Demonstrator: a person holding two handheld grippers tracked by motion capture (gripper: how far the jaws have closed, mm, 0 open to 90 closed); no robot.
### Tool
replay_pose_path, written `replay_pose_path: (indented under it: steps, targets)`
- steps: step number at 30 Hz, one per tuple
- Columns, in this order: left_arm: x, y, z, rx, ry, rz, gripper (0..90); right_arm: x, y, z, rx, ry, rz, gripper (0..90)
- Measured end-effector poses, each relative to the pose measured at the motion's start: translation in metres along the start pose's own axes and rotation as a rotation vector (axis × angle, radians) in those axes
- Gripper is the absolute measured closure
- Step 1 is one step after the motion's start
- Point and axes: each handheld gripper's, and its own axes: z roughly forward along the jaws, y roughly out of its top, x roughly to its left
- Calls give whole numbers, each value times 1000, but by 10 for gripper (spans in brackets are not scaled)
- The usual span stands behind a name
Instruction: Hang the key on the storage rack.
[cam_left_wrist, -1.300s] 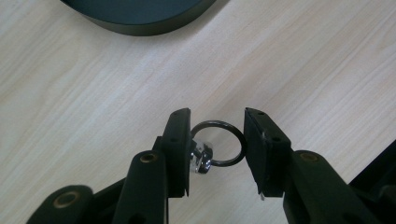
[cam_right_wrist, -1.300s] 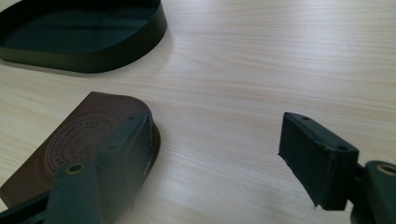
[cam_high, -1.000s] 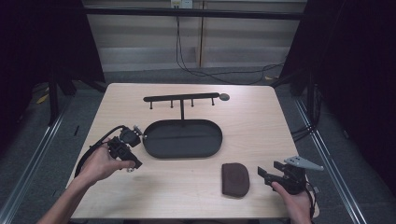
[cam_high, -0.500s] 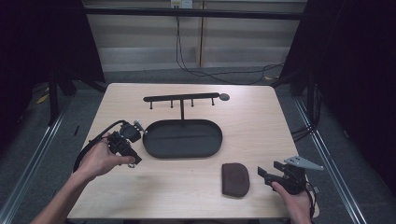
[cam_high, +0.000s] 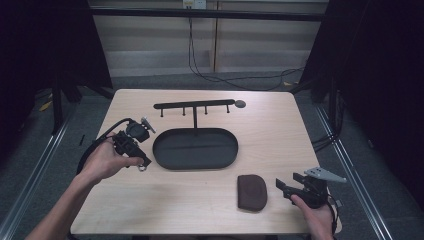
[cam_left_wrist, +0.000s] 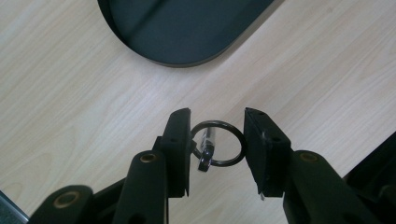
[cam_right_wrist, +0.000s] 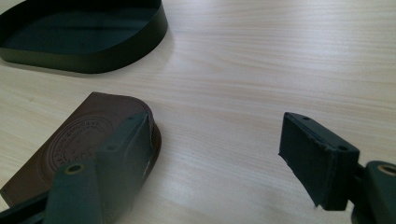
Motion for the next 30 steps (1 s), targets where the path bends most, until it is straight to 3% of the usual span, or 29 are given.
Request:
replay_pose_path:
  steps: [19, 24, 25, 30]
  targets:
    - [11, 25, -29, 7, 1, -8, 630, 1, 0, 0, -7, 2, -5, 257]
    - [10, 31, -32, 6, 11, -5, 630, 1, 0, 0, -7, 2, -6, 256]
    - [10, 35, -29, 30, 16, 2, 630, 1, 0, 0, -8, 4, -6, 254]
    - [11, 41, -28, 28, 5, -6, 630, 1, 0, 0, -6, 5, -6, 253]
